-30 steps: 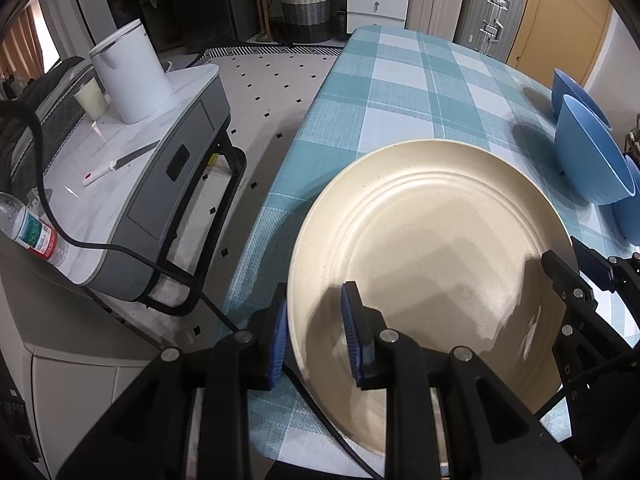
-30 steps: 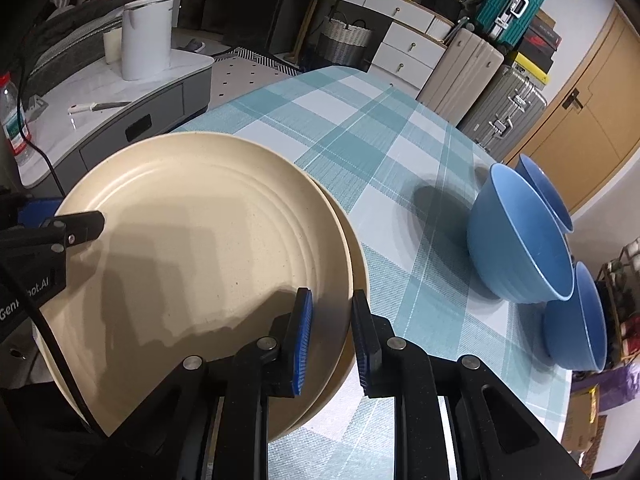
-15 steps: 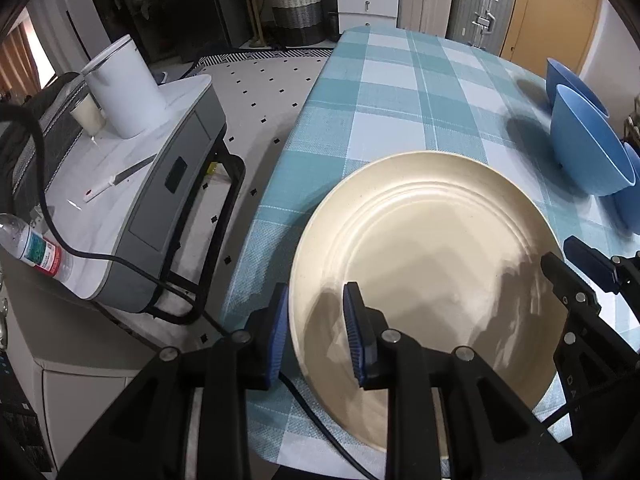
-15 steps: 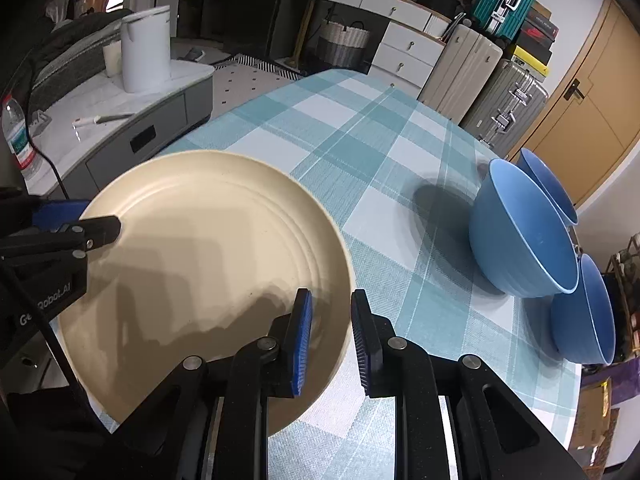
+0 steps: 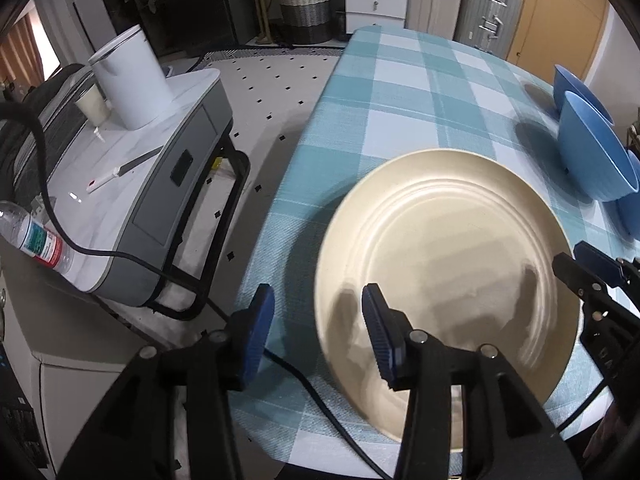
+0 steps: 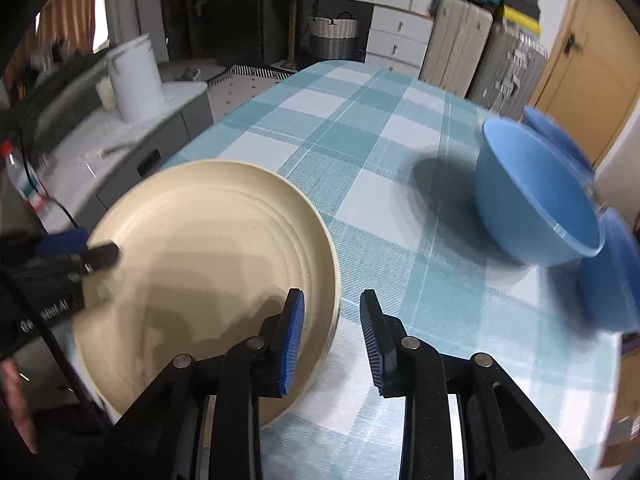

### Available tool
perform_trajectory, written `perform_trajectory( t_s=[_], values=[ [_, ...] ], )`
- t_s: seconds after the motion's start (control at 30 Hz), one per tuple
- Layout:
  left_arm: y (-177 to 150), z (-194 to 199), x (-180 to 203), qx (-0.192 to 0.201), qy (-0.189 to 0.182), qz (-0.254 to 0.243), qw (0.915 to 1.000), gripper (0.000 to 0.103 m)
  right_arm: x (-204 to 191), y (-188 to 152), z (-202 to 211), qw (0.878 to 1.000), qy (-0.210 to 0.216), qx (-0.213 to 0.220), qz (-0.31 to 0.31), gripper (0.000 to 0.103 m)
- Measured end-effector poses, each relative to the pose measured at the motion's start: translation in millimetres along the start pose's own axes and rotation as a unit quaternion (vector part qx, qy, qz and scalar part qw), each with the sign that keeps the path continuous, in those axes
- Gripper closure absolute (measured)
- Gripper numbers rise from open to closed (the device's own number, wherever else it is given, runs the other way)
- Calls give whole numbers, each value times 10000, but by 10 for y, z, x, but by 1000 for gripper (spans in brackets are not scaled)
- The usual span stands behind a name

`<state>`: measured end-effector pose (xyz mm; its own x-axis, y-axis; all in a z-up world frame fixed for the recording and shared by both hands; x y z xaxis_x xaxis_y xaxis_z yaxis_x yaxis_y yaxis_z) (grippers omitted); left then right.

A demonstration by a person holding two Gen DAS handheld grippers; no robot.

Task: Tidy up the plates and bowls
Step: 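Open both grippers to release the plate on the stack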

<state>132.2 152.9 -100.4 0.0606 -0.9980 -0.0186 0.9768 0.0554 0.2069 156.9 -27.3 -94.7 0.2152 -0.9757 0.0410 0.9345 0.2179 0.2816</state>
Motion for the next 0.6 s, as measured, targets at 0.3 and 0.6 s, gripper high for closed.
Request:
perform_trajectory(
  t_s=[0.3,0.6],
  values=[
    [-10,-128,14,-303,-453,33,9985,56,43,-5,-210,9929,1068,-331,-408,73],
    [-32,-136,78,-464,-901,-33,9948,56,100,-15,-247,9853,1474,-463,-729,73]
  ],
)
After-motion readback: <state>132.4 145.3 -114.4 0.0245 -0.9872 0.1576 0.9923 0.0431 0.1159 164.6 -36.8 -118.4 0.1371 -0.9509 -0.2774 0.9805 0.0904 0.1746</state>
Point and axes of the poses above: each gripper's, at about its wrist camera, not at the fingertips, and z roughly against the way its jaws point, x to its right, y to its top, the point moved 4 cm from there along -z, roughly the way its jaws point, and after that the axes turned 15 degrees about -x, right-handed, at the moved point
